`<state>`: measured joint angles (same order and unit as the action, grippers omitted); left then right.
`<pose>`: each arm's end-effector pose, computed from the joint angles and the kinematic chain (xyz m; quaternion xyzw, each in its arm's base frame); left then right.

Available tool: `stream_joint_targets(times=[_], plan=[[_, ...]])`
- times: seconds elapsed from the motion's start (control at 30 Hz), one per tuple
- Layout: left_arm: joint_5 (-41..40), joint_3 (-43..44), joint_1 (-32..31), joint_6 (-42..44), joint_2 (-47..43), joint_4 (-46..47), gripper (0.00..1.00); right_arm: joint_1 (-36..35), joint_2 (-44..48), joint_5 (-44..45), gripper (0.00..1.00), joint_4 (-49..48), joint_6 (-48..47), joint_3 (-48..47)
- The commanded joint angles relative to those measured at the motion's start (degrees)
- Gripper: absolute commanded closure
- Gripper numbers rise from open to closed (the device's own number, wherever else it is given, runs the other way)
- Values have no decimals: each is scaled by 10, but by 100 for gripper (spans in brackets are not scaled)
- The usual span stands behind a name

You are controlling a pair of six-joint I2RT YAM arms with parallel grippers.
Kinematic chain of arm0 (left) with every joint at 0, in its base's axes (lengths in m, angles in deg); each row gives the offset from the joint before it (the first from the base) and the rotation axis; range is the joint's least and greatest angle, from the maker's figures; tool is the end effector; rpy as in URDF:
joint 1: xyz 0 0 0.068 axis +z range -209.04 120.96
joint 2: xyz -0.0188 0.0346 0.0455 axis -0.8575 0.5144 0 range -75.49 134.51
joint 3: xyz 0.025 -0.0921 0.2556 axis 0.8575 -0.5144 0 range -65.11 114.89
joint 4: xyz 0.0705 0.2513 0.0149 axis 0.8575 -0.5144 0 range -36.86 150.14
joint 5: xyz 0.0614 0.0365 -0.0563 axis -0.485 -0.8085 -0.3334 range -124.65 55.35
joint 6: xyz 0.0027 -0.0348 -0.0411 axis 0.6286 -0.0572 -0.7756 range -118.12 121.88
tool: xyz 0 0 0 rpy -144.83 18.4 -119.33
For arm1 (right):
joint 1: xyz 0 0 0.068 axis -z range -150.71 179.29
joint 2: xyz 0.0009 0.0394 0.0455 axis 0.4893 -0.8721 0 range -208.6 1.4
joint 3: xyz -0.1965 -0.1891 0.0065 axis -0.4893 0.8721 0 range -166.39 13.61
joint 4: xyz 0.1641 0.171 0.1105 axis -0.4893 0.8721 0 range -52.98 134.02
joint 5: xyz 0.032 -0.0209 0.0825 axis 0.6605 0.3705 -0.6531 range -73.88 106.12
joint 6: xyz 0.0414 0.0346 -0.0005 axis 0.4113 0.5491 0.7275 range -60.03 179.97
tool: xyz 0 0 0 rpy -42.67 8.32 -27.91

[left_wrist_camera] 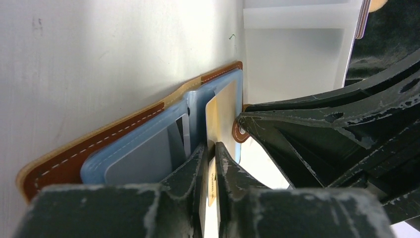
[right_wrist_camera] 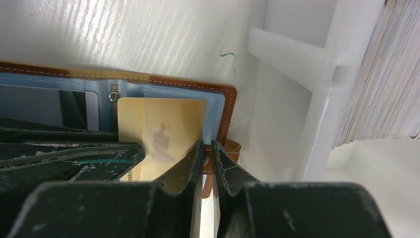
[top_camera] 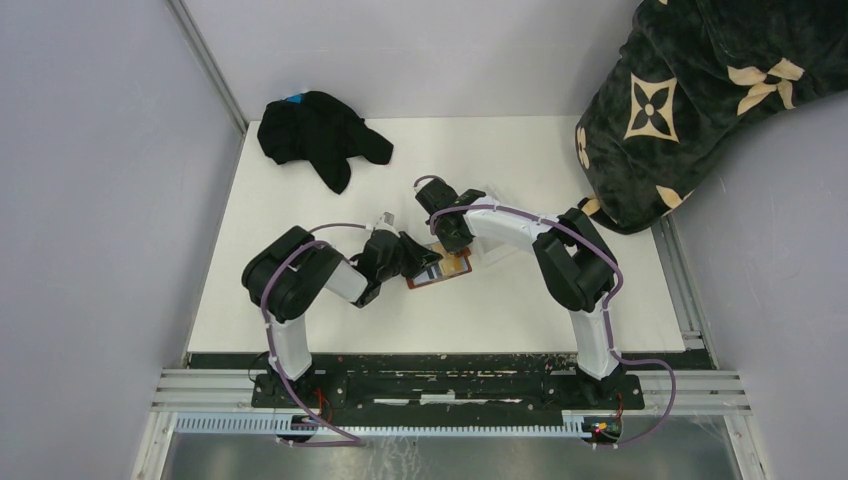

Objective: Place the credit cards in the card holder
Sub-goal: Insert the credit card into the card holder.

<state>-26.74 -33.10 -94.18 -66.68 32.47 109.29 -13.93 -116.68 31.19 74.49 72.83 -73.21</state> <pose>0.2562 -0.1862 0.0923 -0.2097 0.8242 -0.4473 0.2767 0.3155 0.2839 0.1695 -0.2319 0.9466 -0.0278 0.2221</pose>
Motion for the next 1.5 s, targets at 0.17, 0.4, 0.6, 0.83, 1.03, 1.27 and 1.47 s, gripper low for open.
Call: stream_joint_targets(times=[0.17,0.4,0.6,0.83,1.03,1.27,1.47], plan=[[3,15,-7,70,-11,-135,70,1,19,9,79,6,3,-37],[-3,41,-3,126,-38,-224,62,1,34,24,68,11,-4,-47],[-12,41,7,159,-65,-278,58,3,46,31,64,8,-1,-40],[-25,48,12,190,-95,-322,53,6,54,34,64,0,5,-22],[-35,50,12,204,-107,-346,51,7,56,27,66,-5,9,-11],[-52,42,12,207,-125,-358,57,6,71,14,71,-19,19,23],[-49,46,12,208,-121,-358,60,5,76,-4,74,-25,31,45]])
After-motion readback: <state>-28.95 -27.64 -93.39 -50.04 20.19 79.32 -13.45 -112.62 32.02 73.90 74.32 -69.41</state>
